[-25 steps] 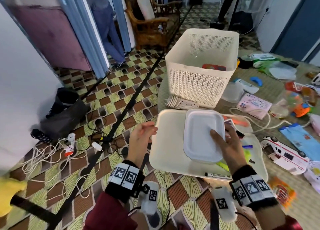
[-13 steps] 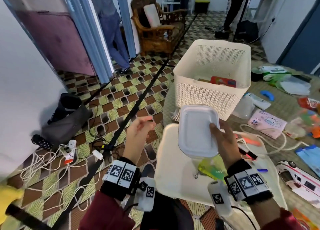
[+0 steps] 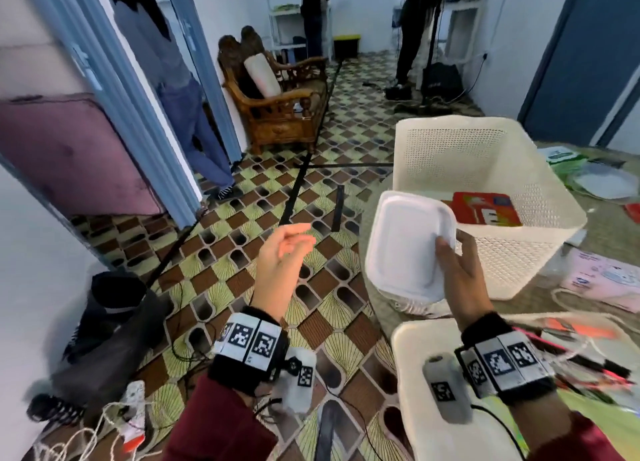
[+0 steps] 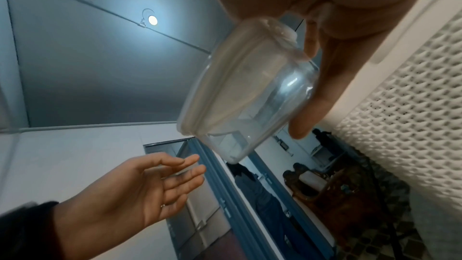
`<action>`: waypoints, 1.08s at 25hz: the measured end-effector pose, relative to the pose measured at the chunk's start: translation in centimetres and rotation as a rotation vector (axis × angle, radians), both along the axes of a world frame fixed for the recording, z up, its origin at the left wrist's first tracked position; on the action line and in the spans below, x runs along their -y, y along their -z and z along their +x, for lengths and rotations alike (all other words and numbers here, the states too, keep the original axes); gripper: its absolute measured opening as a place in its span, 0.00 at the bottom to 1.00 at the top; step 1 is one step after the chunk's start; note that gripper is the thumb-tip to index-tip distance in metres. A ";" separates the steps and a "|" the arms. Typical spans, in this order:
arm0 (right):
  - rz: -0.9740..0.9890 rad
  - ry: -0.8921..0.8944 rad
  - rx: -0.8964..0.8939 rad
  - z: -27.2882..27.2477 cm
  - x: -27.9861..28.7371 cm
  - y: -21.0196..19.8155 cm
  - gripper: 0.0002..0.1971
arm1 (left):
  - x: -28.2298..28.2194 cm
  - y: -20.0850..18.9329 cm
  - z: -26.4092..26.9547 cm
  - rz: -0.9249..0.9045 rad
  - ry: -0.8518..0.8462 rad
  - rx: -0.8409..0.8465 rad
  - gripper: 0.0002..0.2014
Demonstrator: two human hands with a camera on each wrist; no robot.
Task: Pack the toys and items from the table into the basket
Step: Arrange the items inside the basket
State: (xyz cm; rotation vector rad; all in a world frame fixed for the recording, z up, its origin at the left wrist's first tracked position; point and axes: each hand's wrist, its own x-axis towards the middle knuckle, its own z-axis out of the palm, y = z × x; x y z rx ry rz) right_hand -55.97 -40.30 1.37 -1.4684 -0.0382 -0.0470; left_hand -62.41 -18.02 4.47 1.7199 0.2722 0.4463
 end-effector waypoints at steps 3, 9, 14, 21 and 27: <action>0.002 0.060 0.019 1.0 -5.0 -0.9 0.11 | -4.9 -0.7 2.6 0.081 0.109 0.003 0.10; -0.075 0.154 0.029 2.1 -9.8 -1.3 0.18 | -10.1 -0.3 6.8 0.125 0.252 0.034 0.10; -0.081 0.302 0.062 6.4 -11.7 -2.5 0.14 | -11.3 0.0 12.6 0.096 0.337 0.058 0.10; -0.093 0.486 0.076 17.1 -13.2 -5.2 0.10 | -11.6 -0.9 26.4 0.158 0.482 0.137 0.10; -0.107 0.592 0.008 25.0 -12.9 -7.1 0.14 | -10.7 -1.3 36.6 0.118 0.594 0.136 0.09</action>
